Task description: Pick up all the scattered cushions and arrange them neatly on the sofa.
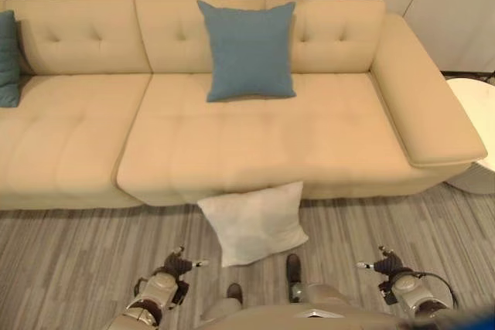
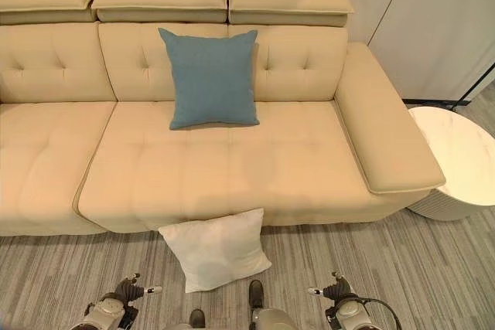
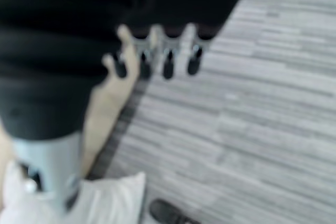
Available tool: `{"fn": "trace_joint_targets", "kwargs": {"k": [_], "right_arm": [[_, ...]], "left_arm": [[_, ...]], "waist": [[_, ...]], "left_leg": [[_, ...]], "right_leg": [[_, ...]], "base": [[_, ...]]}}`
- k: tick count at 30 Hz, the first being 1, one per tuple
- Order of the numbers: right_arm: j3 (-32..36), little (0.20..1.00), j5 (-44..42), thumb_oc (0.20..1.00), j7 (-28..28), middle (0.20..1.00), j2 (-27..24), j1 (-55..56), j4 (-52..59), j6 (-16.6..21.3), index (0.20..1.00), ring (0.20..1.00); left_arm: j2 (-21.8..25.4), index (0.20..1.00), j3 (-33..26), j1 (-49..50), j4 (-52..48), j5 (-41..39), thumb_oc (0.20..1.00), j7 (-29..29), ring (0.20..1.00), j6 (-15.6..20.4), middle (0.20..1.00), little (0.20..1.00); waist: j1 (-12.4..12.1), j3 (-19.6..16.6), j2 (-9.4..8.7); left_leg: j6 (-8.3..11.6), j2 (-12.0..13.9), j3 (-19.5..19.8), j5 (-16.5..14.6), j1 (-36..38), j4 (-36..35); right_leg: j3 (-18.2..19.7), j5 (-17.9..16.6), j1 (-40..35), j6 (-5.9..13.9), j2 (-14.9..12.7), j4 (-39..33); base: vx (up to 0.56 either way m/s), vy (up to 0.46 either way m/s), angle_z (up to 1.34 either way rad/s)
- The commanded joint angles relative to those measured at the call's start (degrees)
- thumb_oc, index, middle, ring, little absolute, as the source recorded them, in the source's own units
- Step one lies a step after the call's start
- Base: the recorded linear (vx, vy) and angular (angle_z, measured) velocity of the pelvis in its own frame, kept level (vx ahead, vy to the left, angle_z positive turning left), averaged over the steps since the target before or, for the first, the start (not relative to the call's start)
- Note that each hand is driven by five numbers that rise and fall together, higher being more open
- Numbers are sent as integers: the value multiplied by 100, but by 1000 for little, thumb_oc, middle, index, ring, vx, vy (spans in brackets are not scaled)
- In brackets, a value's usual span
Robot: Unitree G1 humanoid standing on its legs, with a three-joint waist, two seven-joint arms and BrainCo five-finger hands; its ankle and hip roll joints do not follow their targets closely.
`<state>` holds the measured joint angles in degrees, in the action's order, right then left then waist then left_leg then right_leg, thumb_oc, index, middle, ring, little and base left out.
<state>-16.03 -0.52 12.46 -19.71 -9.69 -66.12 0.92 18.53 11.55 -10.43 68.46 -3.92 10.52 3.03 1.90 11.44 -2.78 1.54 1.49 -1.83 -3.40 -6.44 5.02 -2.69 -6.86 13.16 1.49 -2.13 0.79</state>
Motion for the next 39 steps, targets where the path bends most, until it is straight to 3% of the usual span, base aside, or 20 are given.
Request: {"fn": "trace_joint_targets", "kwargs": {"k": [1, 5, 8, 10, 14, 16, 19, 27, 39], "right_arm": [[-19, 1000, -449, 1000, 414, 1000, -218, -468, 376, 201, 1000, 1000], [-48, 1000, -841, 1000, 707, 1000, -396, -987, 942, 367, 1000, 1000], [-124, 1000, -885, 1000, 839, 1000, -455, -1254, 1053, 454, 1000, 1000], [-251, 1000, -906, 1000, 1071, 1000, -557, -1741, 1358, 534, 1000, 1000], [-470, 1000, -901, 1000, 1361, 1000, -681, -2681, 1441, 583, 1000, 1000], [-500, 1000, -908, 1000, 1390, 1000, -652, -2834, 1438, 589, 1000, 1000], [-571, 1000, -1034, 1000, 1528, 1000, -761, -3438, 1378, 603, 1000, 1000], [-599, 1000, -1198, 1000, 1633, 1000, -923, -4075, 1285, 568, 1000, 1000], [-783, 1000, -1349, 1000, 1610, 1000, -1099, -4537, 1403, 639, 1000, 1000]], "left_arm": [[127, 1000, -185, -414, -153, -738, 1000, 541, 1000, 229, 1000, 1000], [84, 1000, -286, -699, -537, -1434, 1000, 931, 1000, 497, 1000, 1000], [88, 1000, -218, -844, -648, -1526, 1000, 1029, 1000, 566, 1000, 1000], [167, 1000, -88, -1194, -873, -1613, 1000, 1156, 1000, 641, 1000, 1000], [317, 1000, 76, -1941, -839, -1767, 1000, 1303, 1000, 692, 1000, 1000], [359, 1000, 127, -2090, -810, -1752, 1000, 1289, 1000, 675, 1000, 1000], [698, 1000, 291, -2753, -846, -1839, 1000, 1207, 1000, 695, 1000, 1000], [1277, 1000, 557, -3745, -1216, -2154, 1000, 1025, 1000, 804, 1000, 1000], [1574, 1000, 888, -4608, -1035, -2523, 1000, 789, 1000, 836, 1000, 1000]], "waist": [[-114, 495, -180], [-185, 751, -144], [-206, 823, -148], [-230, 977, -168], [-161, 1049, -177], [-136, 1035, -175], [-40, 1074, -127], [99, 1001, -40], [290, 913, -87]], "left_leg": [[-39, -330, 94, -112, -847, 505], [-7, -358, 135, -104, -1974, 1165], [18, -339, 184, -81, -2324, 1283], [89, -299, 256, -228, -2989, 1656], [83, -310, 370, -273, -4051, 2131], [77, -319, 380, -295, -4264, 2241], [47, -333, 367, -355, -4996, 2593], [-70, -392, 366, -490, -6129, 3040], [-139, -435, 288, -648, -7160, 3726]], "right_leg": [[28, 903, 633, 350, -172, 1229], [-97, 1022, 1676, 271, -286, 1869], [-137, 1077, 2036, 242, -312, 2073], [-205, 1341, 2668, 223, -349, 2541], [-154, 1486, 3735, 189, -388, 3150], [-115, 1510, 3918, 177, -395, 3224], [-33, 1557, 4617, 174, -411, 3614], [139, 1577, 5721, 247, -436, 4040], [259, 1483, 6723, 316, -361, 4423]], "base": [[-270, -22, 24], [-145, -27, 20], [-84, -50, 26], [-52, -116, 25], [-35, -57, 31], [-14, -3, 6], [-5, 36, 4], [15, 50, -1], [16, 39, -6]]}}
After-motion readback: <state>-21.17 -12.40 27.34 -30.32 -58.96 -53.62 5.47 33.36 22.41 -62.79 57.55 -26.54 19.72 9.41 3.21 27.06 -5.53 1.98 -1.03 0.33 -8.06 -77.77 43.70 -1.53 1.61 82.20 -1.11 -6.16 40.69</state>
